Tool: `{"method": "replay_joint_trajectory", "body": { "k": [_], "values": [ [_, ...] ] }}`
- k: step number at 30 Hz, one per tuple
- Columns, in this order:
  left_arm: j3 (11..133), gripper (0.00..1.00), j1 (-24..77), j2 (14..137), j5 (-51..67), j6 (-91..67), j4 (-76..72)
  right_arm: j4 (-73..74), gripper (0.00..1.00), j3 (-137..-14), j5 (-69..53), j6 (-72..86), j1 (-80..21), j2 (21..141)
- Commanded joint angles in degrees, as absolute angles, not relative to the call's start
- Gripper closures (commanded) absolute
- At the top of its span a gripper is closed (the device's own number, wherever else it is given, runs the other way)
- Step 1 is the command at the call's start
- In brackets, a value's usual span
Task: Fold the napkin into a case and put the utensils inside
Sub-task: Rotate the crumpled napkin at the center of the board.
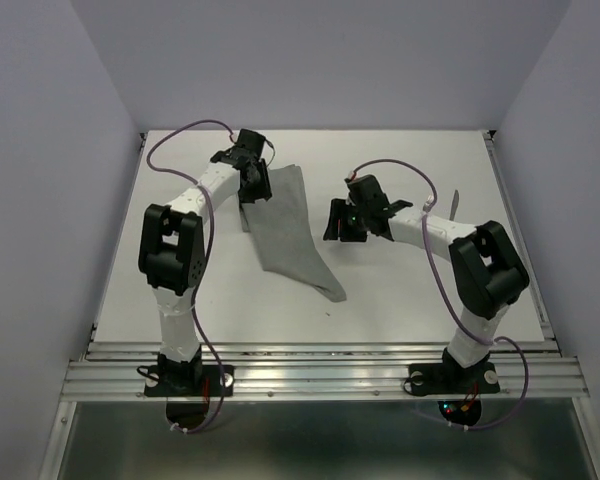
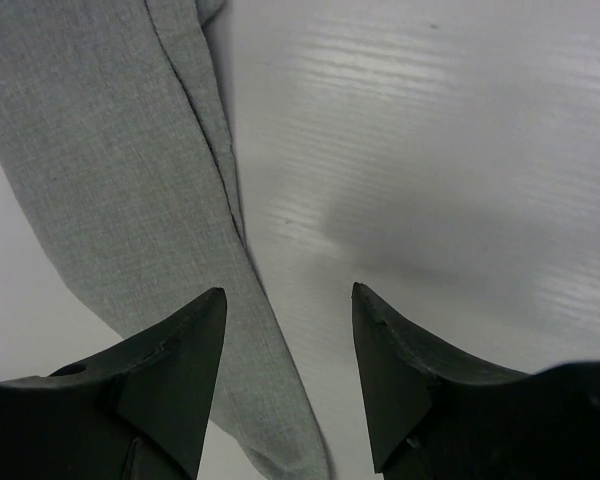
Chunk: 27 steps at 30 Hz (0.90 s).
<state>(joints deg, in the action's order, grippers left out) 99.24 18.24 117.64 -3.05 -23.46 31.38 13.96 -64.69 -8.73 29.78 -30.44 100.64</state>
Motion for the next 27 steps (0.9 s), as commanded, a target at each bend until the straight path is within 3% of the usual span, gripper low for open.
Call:
{"method": "replay_joint_trajectory", "body": {
  "k": [1,4,9,18,19,22,23,27],
  "values": [
    [87.04,0.52,18.11,107.07,-3.0,-24.78,27.79,12.57,0.42,-71.0,-12.74,27.78,-30.76,106.15],
    [75.98,0.53,18.45,101.09,0.52,-27.06,23.4,12.66,0.43,-78.54,-14.41,27.68,-30.76,111.33],
    [68.83,0.6,19.16,100.72,4.65,-28.21,19.96,12.66,0.49,-87.16,-13.19,29.0,-30.76,117.68],
    [69.6,0.66,19.25,106.26,3.87,-28.13,18.98,15.11,0.49,-102.2,-11.69,29.62,-31.29,132.34],
    [69.96,0.66,19.16,106.78,3.78,-27.6,19.25,15.29,0.52,-103.35,-11.6,29.62,-31.29,133.23],
    [72.24,0.67,19.16,108.54,1.85,-26.72,20.74,15.38,0.81,-105.73,-11.87,30.32,-31.29,134.56],
    [73.81,0.67,18.99,109.68,1.32,-26.02,21.7,15.21,0.97,-104.69,-10.3,30.84,-31.29,133.86],
    [78.9,0.67,18.9,112.84,1.32,-24.53,22.15,9.86,0.99,-92.78,-4.15,33.48,-31.29,125.7]
  ]
}}
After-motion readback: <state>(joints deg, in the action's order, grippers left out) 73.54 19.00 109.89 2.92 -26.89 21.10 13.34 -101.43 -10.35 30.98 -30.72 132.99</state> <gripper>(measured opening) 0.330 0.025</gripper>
